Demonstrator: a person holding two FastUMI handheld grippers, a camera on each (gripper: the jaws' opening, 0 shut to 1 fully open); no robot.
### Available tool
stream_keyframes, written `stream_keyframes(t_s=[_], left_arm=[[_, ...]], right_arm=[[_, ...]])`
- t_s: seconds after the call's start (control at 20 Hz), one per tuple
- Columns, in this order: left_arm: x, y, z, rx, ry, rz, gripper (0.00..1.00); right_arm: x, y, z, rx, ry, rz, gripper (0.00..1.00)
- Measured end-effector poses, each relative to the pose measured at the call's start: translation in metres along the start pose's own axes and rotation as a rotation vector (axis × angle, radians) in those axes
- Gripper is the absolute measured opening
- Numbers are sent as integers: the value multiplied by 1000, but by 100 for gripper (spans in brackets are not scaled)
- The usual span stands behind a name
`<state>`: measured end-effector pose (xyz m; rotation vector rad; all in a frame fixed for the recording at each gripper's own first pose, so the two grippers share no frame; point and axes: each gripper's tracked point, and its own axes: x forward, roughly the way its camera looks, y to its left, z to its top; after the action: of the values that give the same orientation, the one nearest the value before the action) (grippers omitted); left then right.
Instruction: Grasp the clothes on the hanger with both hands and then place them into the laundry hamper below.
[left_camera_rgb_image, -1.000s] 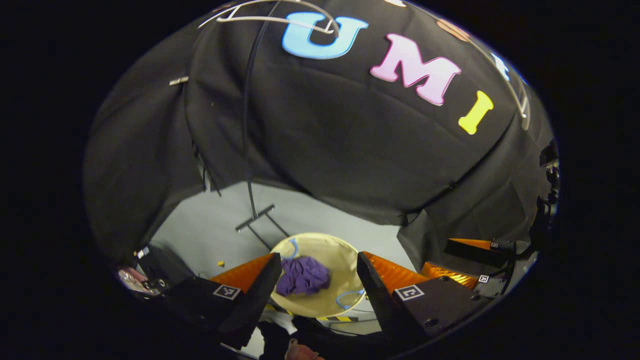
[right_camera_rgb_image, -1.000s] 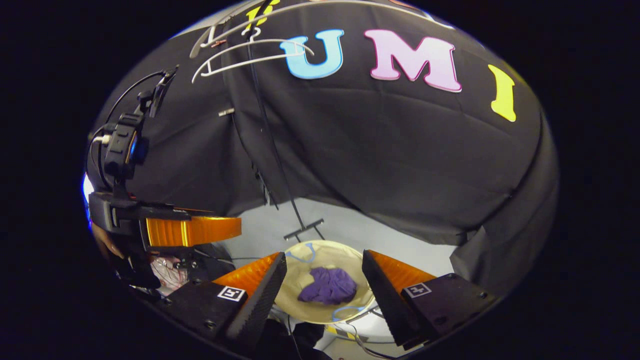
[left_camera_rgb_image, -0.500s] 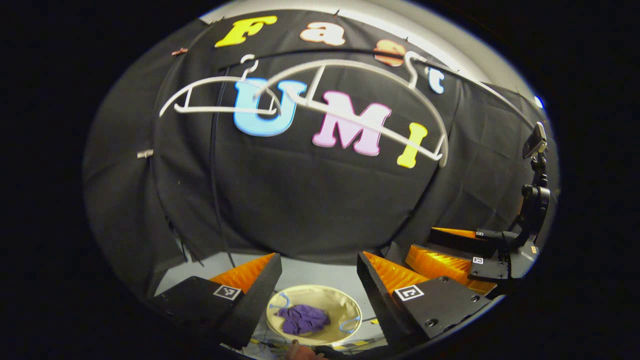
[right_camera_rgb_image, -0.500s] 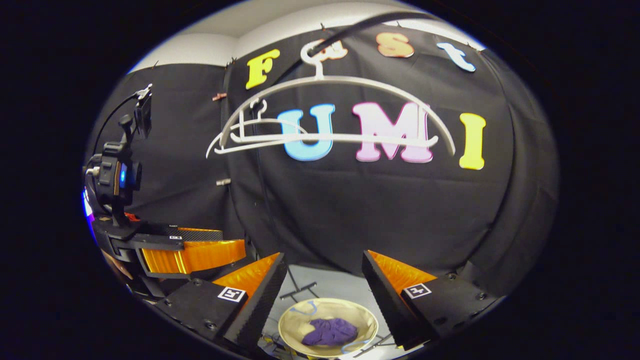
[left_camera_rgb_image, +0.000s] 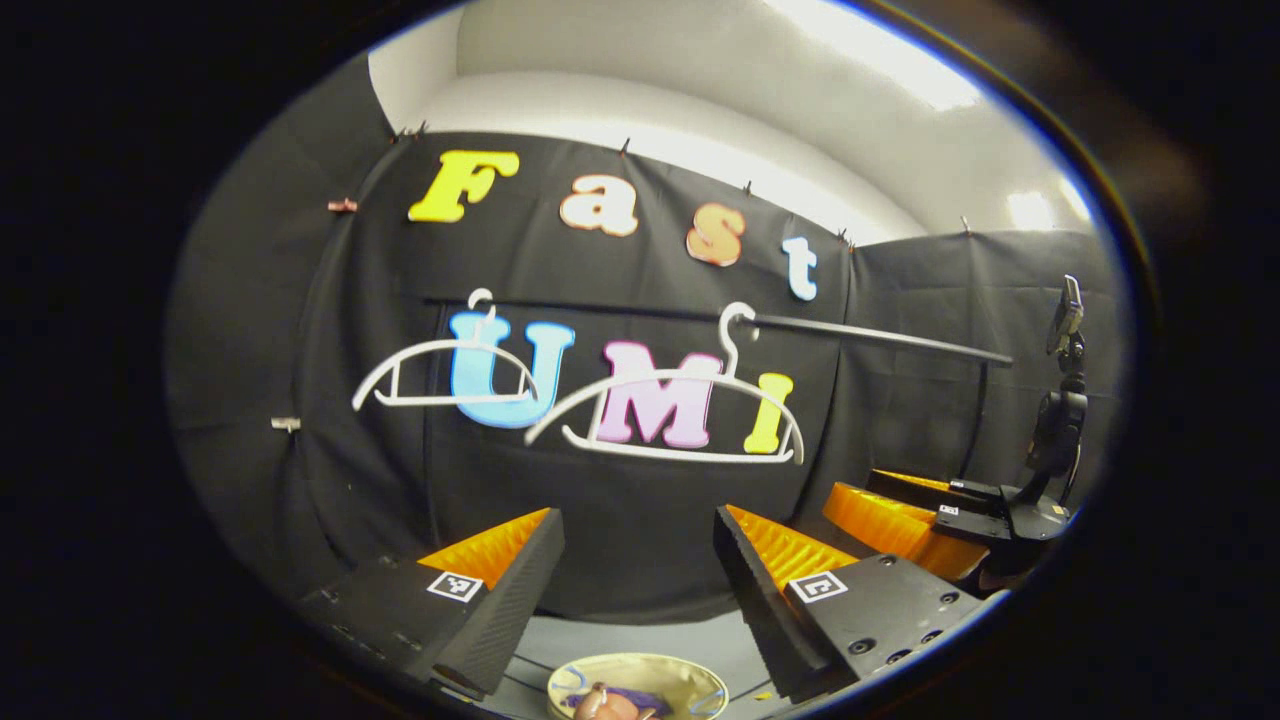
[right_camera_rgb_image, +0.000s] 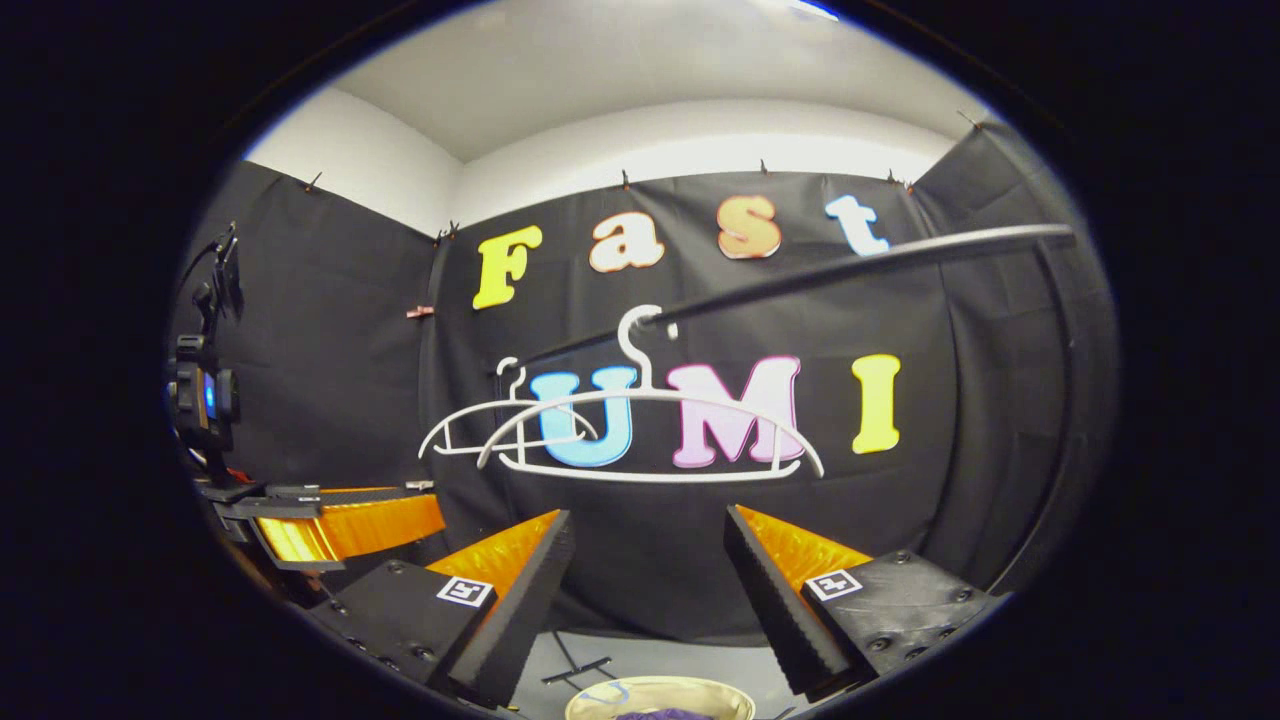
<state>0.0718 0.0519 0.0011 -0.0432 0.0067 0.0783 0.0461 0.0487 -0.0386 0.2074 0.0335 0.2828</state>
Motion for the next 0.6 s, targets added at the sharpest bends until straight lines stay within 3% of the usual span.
stream_keyframes(t_s=[0.05,0.1,0.35,0.4,0.6], left_arm=[[-10,-3,6,20,-37,3,98],[-16,-4,13,40,-67,-1,95],[-59,-21,28,71,-130,-67,92],[-64,-22,31,72,-143,-69,95],[-67,-24,30,99,-147,-80,95]], right_arm=[[-7,7,5,-5,-15,-7,100],[-14,12,9,-8,-28,-13,92],[-52,29,27,-15,-95,-65,92],[-58,30,32,-23,-113,-75,98],[-76,35,46,-67,-153,-115,98]])
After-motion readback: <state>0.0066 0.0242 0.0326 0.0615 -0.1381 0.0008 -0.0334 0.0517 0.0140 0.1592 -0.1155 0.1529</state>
